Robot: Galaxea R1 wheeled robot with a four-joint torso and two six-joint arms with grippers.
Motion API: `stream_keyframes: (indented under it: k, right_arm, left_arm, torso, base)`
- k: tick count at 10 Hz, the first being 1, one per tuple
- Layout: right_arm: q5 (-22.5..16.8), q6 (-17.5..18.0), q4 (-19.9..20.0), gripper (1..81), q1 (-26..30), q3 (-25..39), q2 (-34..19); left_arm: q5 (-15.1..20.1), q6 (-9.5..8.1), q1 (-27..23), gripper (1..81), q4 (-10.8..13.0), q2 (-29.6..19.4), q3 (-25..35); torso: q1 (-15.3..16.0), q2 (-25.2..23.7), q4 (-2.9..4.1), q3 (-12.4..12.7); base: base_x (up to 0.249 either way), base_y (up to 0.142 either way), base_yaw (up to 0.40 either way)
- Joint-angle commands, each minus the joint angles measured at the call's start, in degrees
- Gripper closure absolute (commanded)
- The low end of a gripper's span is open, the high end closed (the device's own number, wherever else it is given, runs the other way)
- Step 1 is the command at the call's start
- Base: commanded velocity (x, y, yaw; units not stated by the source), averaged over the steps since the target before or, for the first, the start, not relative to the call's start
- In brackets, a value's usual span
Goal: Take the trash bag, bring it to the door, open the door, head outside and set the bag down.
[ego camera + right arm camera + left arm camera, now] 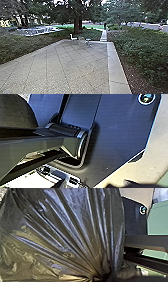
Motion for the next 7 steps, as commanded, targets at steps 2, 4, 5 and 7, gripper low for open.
stream_keyframes:
  k: [2, 4, 5, 7]
  right_arm:
    - [-4.38, -0.18, 0.39, 1.0, 1.83, 14.14, -7.78]
    - [-4.03, -0.18, -0.05, 1.0, 1.75, 13.88, -7.61]
    - [-3.69, -0.18, -0.13, 1.0, 1.75, 13.71, -7.43]
    - [-3.68, -0.18, 0.04, 1.0, 1.66, 13.18, -7.43]
  left_arm:
    - [6.33, -0.15, -6.38, 81.1, -3.54, -10.96, 16.80]
    - [6.41, -0.33, -10.77, 81.1, -7.42, -15.20, 20.88]
    - [6.67, -0.50, -13.49, 81.1, -9.78, -16.86, 21.84]
    - [12.82, -0.50, -20.45, 81.1, -14.70, -18.81, 20.18]
  torso:
    - [0.01, 0.00, 0.00, -2.28]
    - [0.01, 0.00, 0.00, -4.96]
    - [0.01, 0.00, 0.00, -6.91]
    - [0.01, 0.00, 0.00, -10.68]
  base:
    - [0.000, 0.000, 0.000]
    - [0.000, 0.000, 0.000]
    - [0.000, 0.000, 0.000]
    - [0.000, 0.000, 0.000]
